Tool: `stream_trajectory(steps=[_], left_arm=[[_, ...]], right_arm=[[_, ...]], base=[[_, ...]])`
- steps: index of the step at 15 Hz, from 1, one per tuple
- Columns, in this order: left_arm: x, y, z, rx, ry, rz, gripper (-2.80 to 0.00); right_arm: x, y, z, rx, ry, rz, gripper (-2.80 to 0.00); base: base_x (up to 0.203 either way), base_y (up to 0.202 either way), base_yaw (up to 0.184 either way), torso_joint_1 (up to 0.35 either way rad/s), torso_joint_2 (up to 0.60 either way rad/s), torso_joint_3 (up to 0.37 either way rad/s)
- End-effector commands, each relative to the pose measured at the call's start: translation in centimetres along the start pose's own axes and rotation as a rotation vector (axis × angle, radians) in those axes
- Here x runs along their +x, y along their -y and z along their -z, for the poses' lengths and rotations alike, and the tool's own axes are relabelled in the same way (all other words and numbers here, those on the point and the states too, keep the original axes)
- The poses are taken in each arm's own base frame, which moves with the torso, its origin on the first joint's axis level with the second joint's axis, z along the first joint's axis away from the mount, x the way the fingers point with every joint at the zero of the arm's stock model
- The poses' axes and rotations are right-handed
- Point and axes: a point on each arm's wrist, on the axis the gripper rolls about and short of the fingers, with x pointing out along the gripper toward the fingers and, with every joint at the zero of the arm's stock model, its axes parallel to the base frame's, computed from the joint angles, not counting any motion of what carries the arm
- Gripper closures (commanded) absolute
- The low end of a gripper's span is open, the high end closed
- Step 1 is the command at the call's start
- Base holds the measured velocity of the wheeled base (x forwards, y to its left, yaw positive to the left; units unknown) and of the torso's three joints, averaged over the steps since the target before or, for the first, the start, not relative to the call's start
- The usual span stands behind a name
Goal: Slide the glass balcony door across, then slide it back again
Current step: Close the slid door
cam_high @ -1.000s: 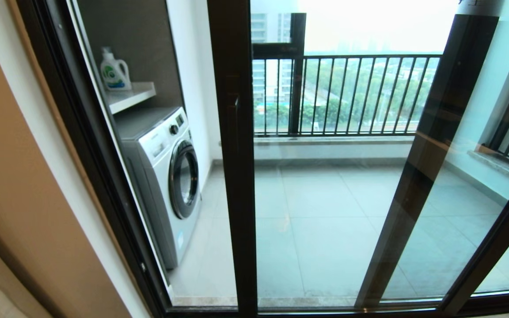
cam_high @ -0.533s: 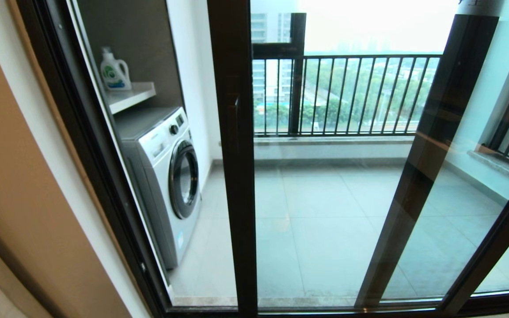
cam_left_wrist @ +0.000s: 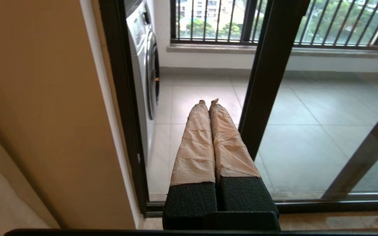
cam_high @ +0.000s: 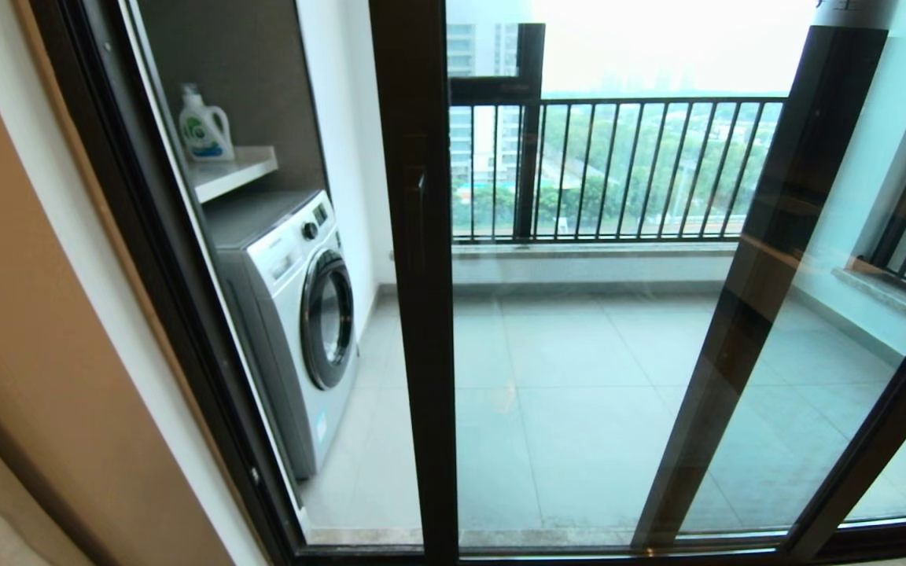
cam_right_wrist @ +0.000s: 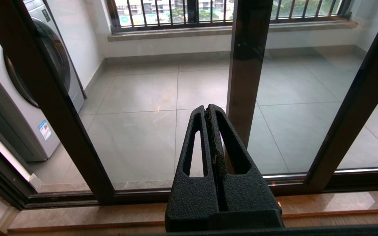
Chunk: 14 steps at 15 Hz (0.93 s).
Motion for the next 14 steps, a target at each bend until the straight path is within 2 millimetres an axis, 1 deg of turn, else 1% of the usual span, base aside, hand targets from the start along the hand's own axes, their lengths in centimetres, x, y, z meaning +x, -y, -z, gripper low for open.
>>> stream_trajectory(steps=[1, 2, 3, 5, 6, 7, 8, 9, 11, 12, 14], left_arm=[[5.8, -0.3, -2.0, -0.058, -0.173, 0.017, 0.0], [8.7, -0.5, -2.5, -0.08, -0.209, 0.023, 0.0], [12.1, -0.8, -2.7, -0.097, -0.24, 0.026, 0.0], [19.3, -1.4, -2.2, -0.118, -0.254, 0.035, 0.0], [22.8, -1.7, -1.8, -0.123, -0.227, 0.049, 0.0], [25.8, -1.9, -1.8, -0.123, -0.177, 0.075, 0.0], [28.4, -2.0, -2.7, -0.12, -0.111, 0.124, 0.0], [30.2, -1.9, -3.9, -0.118, -0.069, 0.203, 0.0], [31.9, -1.2, -6.3, -0.111, -0.029, 0.333, 0.0], [32.4, -0.3, -7.0, -0.112, -0.033, 0.38, 0.0], [32.7, 2.0, -7.5, -0.12, -0.102, 0.46, 0.0]], right_arm=[[0.0, 0.0, 0.0, 0.0, -0.001, -0.002, 0.0], [0.0, 0.0, 0.0, 0.0, -0.002, -0.002, 0.0], [0.0, 0.0, 0.0, 0.0, -0.001, 0.0, 0.0], [0.0, 0.0, 0.0, 0.0, -0.001, -0.002, 0.0], [0.0, 0.0, 0.0, 0.0, -0.001, -0.002, 0.0], [0.0, 0.0, 0.0, 0.0, -0.001, -0.002, 0.0], [0.0, 0.0, 0.0, 0.0, -0.002, -0.002, 0.0], [0.0, 0.0, -0.1, 0.0, 0.0, 0.0, 0.0], [0.0, 0.0, 0.0, -0.001, -0.001, -0.001, 0.0], [0.0, 0.0, 0.0, 0.0, -0.003, -0.002, 0.0], [0.0, 0.0, 0.0, 0.0, -0.001, -0.002, 0.0]], base=[[0.0, 0.0, 0.0, 0.0, 0.0, 0.0], [0.0, 0.0, 0.0, 0.0, 0.0, 0.0], [0.0, 0.0, 0.0, 0.0, 0.0, 0.0], [0.0, 0.0, 0.0, 0.0, 0.0, 0.0], [0.0, 0.0, 0.0, 0.0, 0.0, 0.0], [0.0, 0.0, 0.0, 0.0, 0.0, 0.0], [0.0, 0.0, 0.0, 0.0, 0.0, 0.0], [0.0, 0.0, 0.0, 0.0, 0.0, 0.0], [0.0, 0.0, 0.0, 0.0, 0.0, 0.0], [0.0, 0.0, 0.0, 0.0, 0.0, 0.0], [0.0, 0.0, 0.0, 0.0, 0.0, 0.0]])
